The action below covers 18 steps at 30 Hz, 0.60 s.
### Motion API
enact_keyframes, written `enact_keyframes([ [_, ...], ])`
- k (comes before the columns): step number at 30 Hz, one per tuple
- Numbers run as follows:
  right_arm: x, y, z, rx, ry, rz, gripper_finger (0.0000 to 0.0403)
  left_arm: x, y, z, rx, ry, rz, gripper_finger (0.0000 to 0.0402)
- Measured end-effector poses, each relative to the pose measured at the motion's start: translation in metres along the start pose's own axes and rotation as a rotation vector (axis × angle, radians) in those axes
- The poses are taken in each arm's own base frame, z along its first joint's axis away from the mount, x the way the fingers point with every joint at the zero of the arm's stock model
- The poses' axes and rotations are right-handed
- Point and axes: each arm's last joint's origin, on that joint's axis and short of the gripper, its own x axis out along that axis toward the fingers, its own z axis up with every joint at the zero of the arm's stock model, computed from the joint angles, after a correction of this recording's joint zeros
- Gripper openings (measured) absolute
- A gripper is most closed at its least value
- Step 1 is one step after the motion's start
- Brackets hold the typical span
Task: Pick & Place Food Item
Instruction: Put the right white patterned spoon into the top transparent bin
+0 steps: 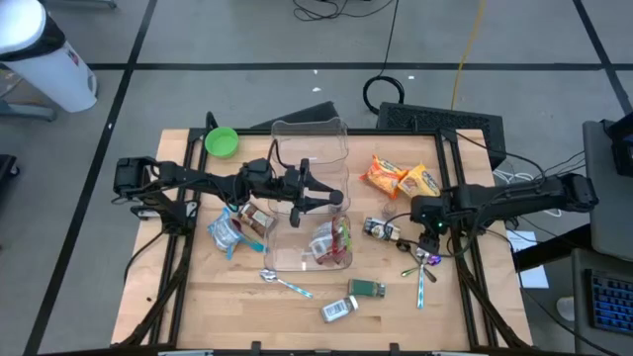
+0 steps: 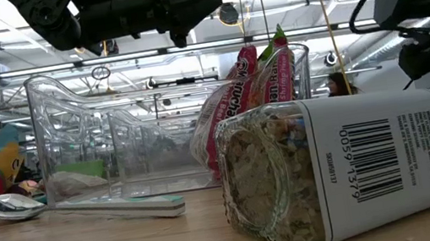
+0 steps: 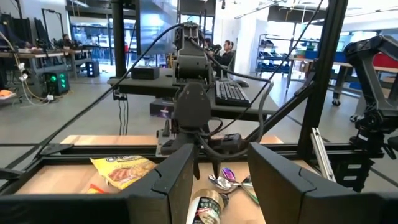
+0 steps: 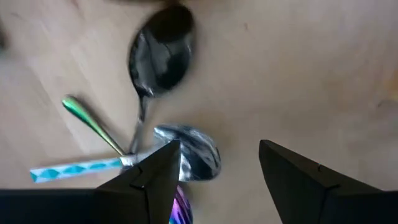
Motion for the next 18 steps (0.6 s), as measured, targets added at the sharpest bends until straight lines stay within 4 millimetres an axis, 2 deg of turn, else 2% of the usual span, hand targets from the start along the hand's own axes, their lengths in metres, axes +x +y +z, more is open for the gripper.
enact_keyframes([
  [4,0.0028,0.0010,0.0007,0.021,0.011,0.045,0.0210,0.0000,0.0000,-0.0011,-0.003,0.011,0.001,0.0159],
  [18,0.0064,-0.0015,-0.0015,0.050,0.024,0.038,0.0200,0.0001,0.0000,-0.0014,0.003,0.014,0.001,0.0159],
])
